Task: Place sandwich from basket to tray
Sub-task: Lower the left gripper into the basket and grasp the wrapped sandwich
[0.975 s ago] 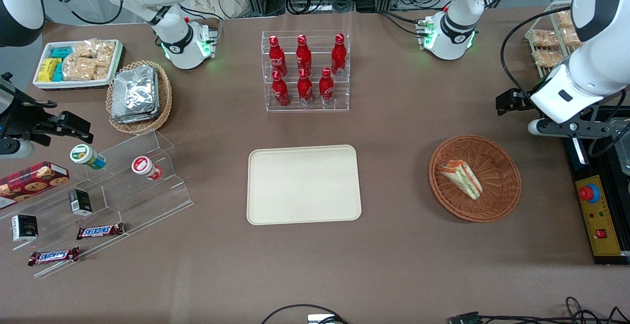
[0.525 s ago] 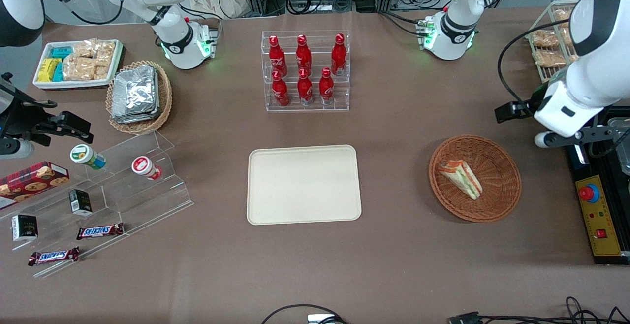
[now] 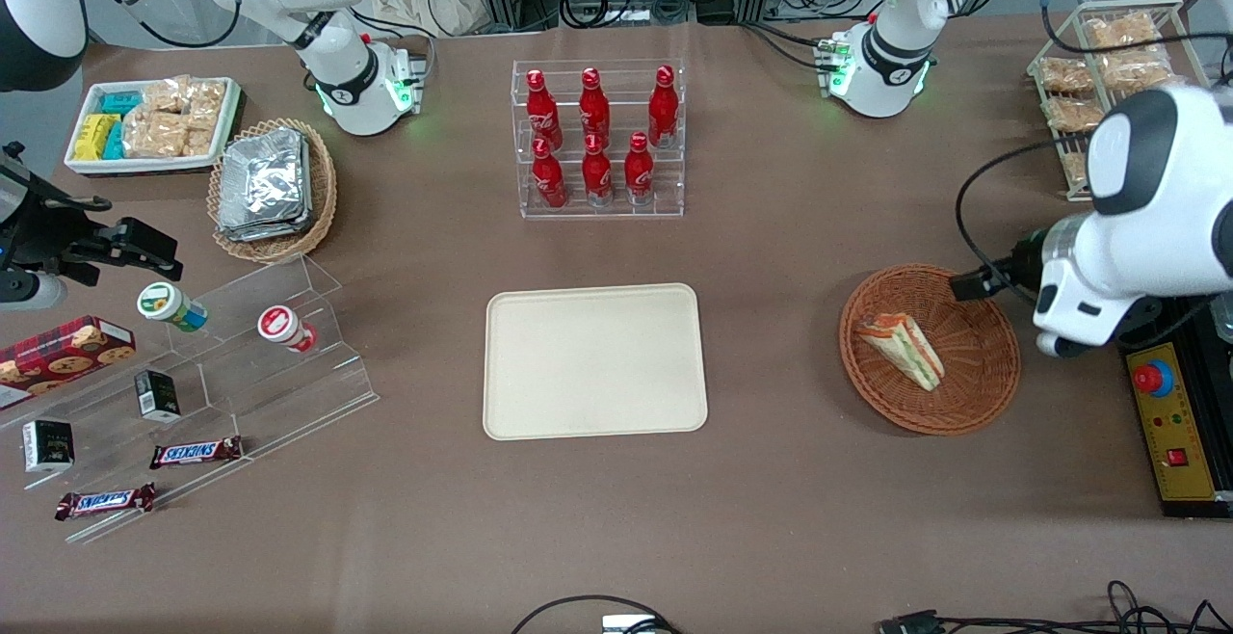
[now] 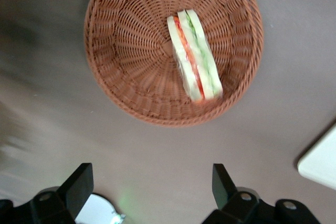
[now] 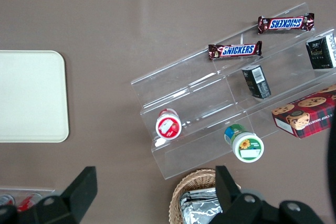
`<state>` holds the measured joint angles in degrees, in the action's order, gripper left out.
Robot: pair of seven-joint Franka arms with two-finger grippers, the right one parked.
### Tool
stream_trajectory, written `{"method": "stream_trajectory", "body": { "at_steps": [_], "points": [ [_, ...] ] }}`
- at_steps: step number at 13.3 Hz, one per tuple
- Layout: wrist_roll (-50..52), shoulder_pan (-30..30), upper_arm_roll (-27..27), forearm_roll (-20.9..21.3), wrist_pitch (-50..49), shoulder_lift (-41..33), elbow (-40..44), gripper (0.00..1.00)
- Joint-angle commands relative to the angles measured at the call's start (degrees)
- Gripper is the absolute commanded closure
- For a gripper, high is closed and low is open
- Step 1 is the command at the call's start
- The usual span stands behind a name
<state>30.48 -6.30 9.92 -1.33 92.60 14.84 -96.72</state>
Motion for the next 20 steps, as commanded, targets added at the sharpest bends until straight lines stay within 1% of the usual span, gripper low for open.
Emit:
{"method": "stream_trajectory", "body": {
  "at_steps": [1, 2, 7, 10, 13, 14, 15, 16, 17, 20],
  "points": [
    [7.0, 0.1, 0.5, -0.6, 4.7, 5.7, 0.7, 0.00],
    [8.7, 0.2, 0.6, -0.4, 6.9, 7.8, 0.7, 0.00],
    [10.2, 0.1, 0.6, -0.7, 16.4, 16.1, -0.2, 0.00],
    [12.8, 0.3, 0.6, -0.4, 22.8, 17.2, -3.7, 0.00],
    [13.5, 1.1, 0.8, -0.7, 23.3, 17.1, -5.7, 0.00],
    [13.6, 1.2, 0.8, -0.7, 23.3, 16.9, -6.4, 0.11],
    [13.6, 1.2, 0.9, -0.7, 22.9, 16.8, -6.5, 0.56],
    [13.5, 1.3, 1.0, -0.7, 22.6, 16.5, -6.5, 0.95],
    [12.9, 1.3, 1.1, -0.5, 22.2, 16.0, -6.4, 1.00],
    [10.3, 1.3, 1.1, -0.3, 16.8, 11.9, -4.6, 1.00]
  ]
}}
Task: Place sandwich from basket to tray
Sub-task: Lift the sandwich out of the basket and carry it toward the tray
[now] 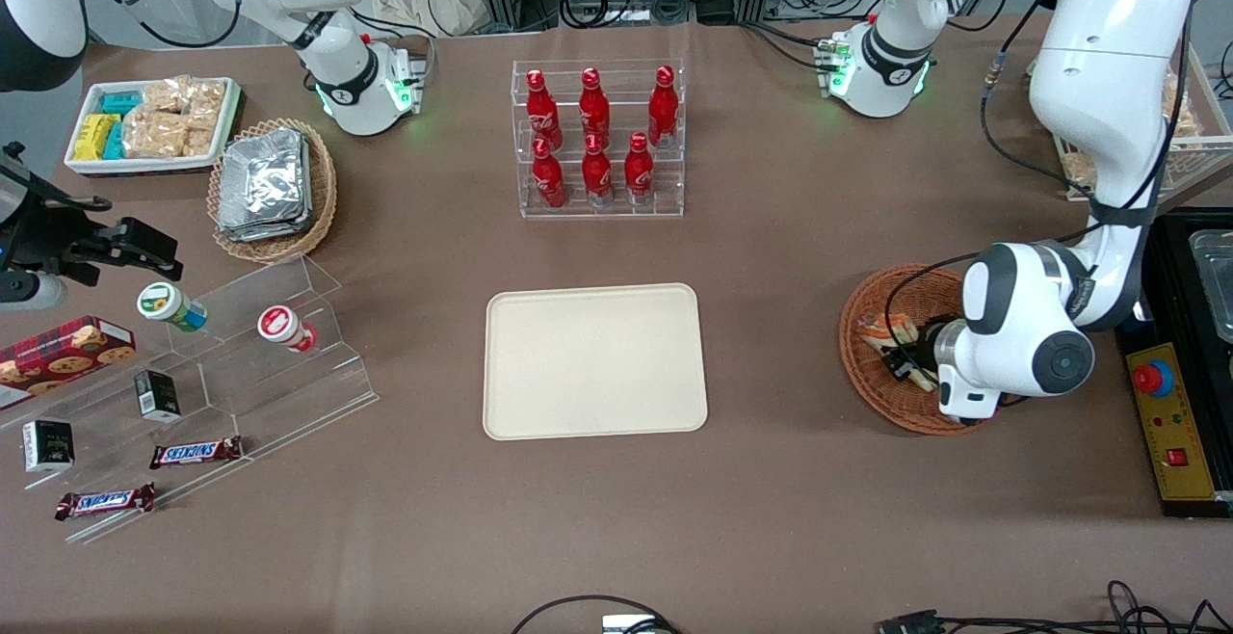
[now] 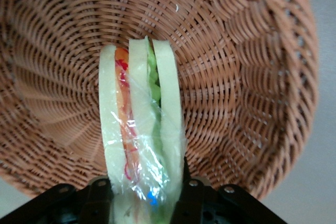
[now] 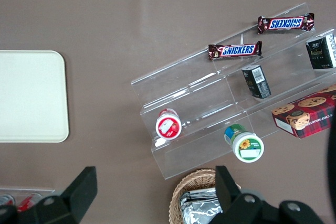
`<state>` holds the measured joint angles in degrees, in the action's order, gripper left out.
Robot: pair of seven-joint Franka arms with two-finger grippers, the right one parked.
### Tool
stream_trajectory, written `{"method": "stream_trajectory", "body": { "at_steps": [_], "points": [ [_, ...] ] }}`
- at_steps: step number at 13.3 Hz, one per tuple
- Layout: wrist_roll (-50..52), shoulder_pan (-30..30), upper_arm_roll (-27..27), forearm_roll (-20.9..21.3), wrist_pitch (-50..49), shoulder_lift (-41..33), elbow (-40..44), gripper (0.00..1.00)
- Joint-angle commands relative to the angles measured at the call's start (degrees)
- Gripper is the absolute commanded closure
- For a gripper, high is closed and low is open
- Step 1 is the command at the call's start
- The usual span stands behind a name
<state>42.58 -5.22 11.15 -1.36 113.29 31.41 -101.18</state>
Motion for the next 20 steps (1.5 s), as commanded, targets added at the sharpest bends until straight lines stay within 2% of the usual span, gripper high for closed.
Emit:
{"method": "stream_trajectory", "body": {
  "at_steps": [1, 5, 9, 11, 14, 17, 20],
  "points": [
    [-4.3, 0.2, -0.1, -0.3, -6.5, -6.1, 1.3, 1.00],
    [-14.0, 0.2, 2.9, -0.3, -12.3, -10.8, 4.7, 1.00],
    [-28.1, 0.4, 8.7, -0.8, -16.5, -9.7, 11.6, 1.00],
    [-27.6, 2.8, 11.2, -0.7, -16.4, -6.7, 14.5, 1.00],
    [-24.8, 9.1, 11.3, -2.3, -15.8, -0.3, 18.8, 1.00],
    [-24.1, 14.1, 11.3, -2.2, -15.6, 6.1, 23.7, 1.00],
    [-24.0, 17.5, 11.3, -2.1, -9.9, 10.6, 24.4, 1.00]
  ]
}}
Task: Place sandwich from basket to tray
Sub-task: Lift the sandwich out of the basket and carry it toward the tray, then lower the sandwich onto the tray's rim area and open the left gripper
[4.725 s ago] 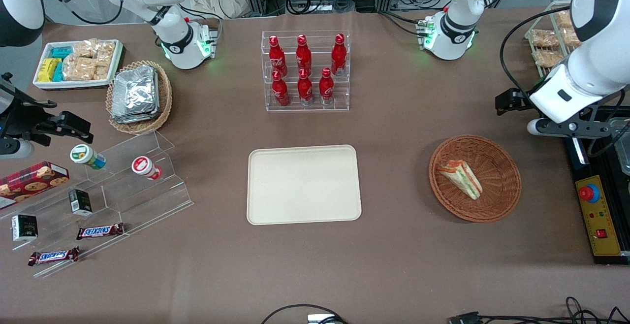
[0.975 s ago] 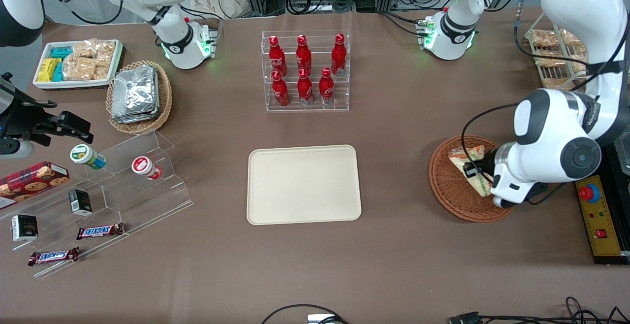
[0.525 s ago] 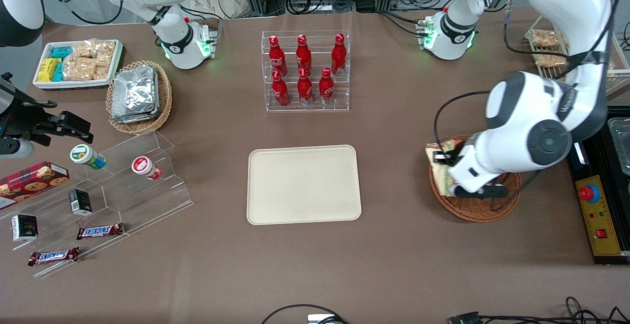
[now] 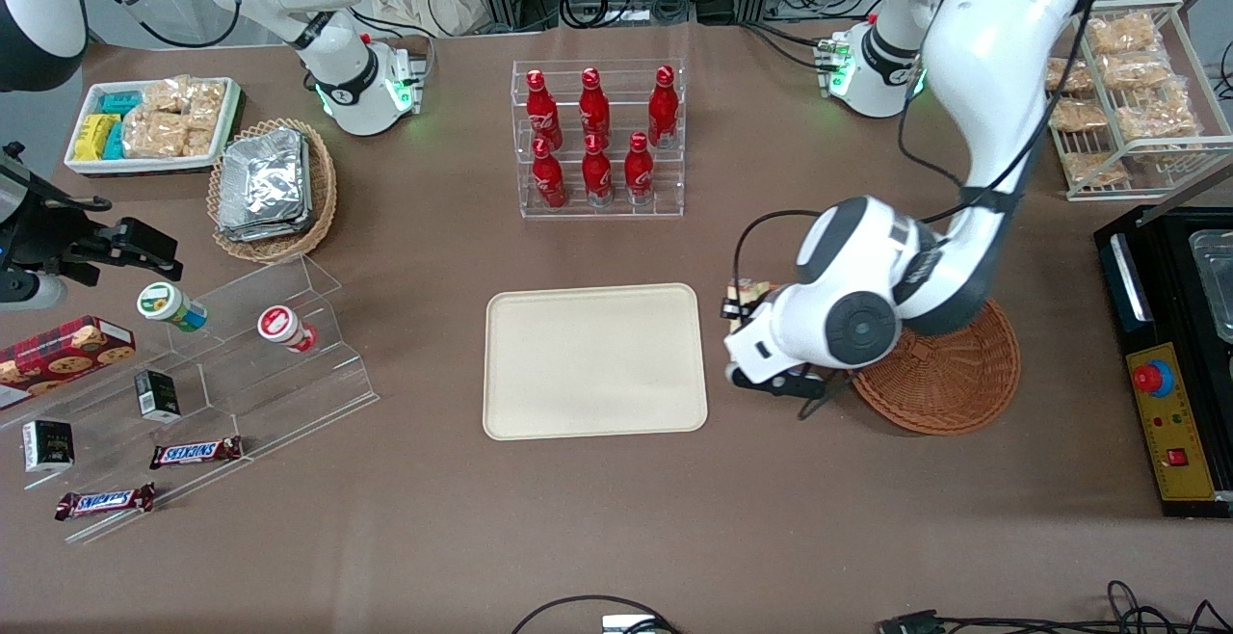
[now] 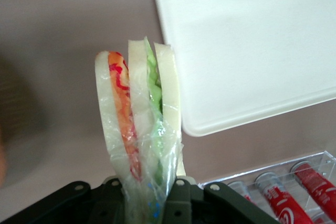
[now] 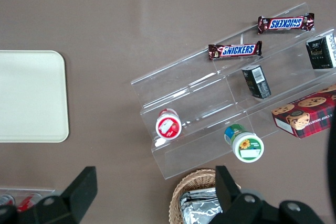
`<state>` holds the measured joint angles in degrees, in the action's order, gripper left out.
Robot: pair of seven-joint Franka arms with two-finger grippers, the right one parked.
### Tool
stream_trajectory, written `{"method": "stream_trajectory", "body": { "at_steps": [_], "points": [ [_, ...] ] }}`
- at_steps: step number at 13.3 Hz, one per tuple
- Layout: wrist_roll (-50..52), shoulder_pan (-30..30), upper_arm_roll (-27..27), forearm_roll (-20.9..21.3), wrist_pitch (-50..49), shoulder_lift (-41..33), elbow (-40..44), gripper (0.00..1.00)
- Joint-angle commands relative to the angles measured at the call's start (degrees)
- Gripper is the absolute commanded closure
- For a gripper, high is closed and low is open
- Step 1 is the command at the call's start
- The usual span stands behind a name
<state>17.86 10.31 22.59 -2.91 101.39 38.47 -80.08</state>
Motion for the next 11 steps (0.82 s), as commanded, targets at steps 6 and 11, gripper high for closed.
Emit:
{"method": "stream_trajectory", "body": {
  "at_steps": [6, 11],
  "points": [
    [0.5, 5.2, -0.4, 0.0, 11.4, 11.1, 3.4, 1.00],
    [0.3, 5.2, -0.4, 0.0, 12.6, 11.8, 3.4, 0.72]
  ]
}}
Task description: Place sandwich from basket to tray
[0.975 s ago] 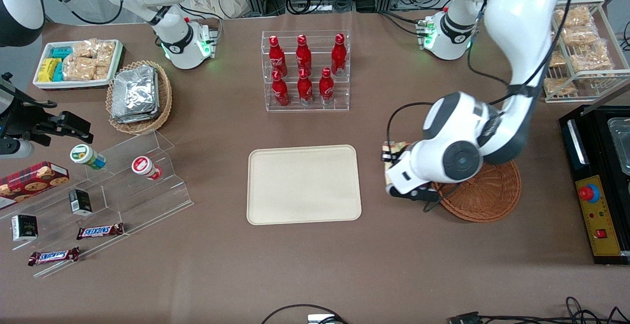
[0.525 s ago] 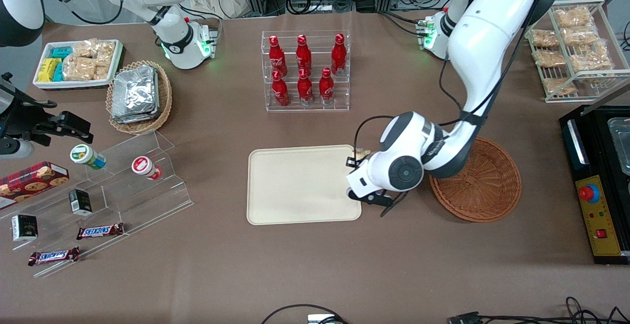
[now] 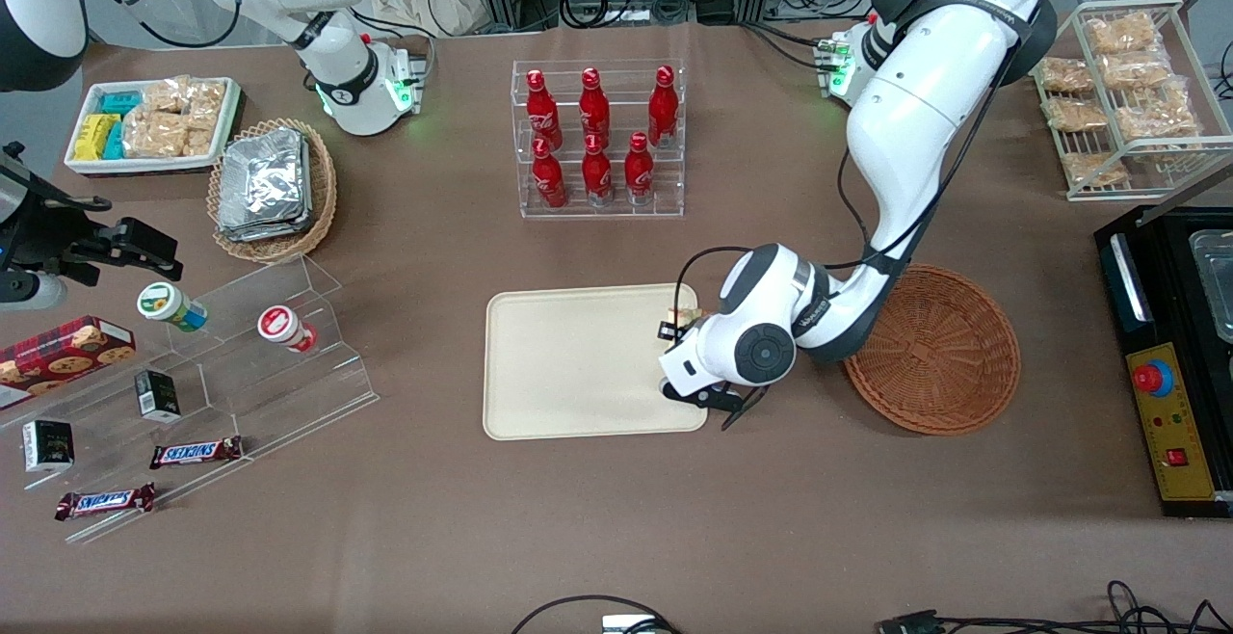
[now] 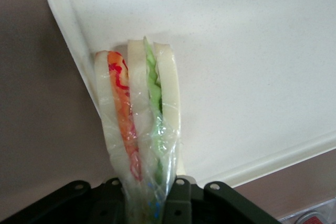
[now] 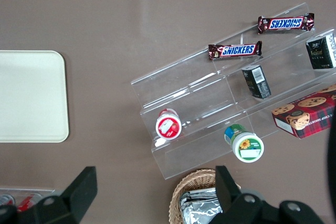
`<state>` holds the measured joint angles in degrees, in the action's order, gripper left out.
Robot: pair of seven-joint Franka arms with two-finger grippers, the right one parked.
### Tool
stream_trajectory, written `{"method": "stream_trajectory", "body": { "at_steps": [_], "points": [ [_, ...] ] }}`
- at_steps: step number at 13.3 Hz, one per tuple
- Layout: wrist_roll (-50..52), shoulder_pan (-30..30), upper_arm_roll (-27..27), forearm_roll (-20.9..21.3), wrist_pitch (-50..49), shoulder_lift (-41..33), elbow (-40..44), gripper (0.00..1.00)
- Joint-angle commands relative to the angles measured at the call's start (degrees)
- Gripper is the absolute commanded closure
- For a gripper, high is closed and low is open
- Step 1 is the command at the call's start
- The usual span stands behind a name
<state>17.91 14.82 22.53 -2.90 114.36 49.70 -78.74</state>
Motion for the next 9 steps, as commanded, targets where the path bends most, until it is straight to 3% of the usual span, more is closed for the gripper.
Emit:
{"method": "stream_trajectory", "body": {
  "at_steps": [1, 2, 7, 9],
  "points": [
    [-0.2, 0.7, -0.5, 0.6, -0.4, 0.3, 2.0, 0.04],
    [-0.2, 0.5, -0.5, 1.4, -0.4, 0.1, 2.1, 0.00],
    [0.2, -0.5, -0.5, 1.0, -0.6, -2.1, 2.2, 0.00],
    [-0.1, -3.8, -0.2, 0.5, -1.6, -4.9, 2.6, 0.00]
  ]
}}
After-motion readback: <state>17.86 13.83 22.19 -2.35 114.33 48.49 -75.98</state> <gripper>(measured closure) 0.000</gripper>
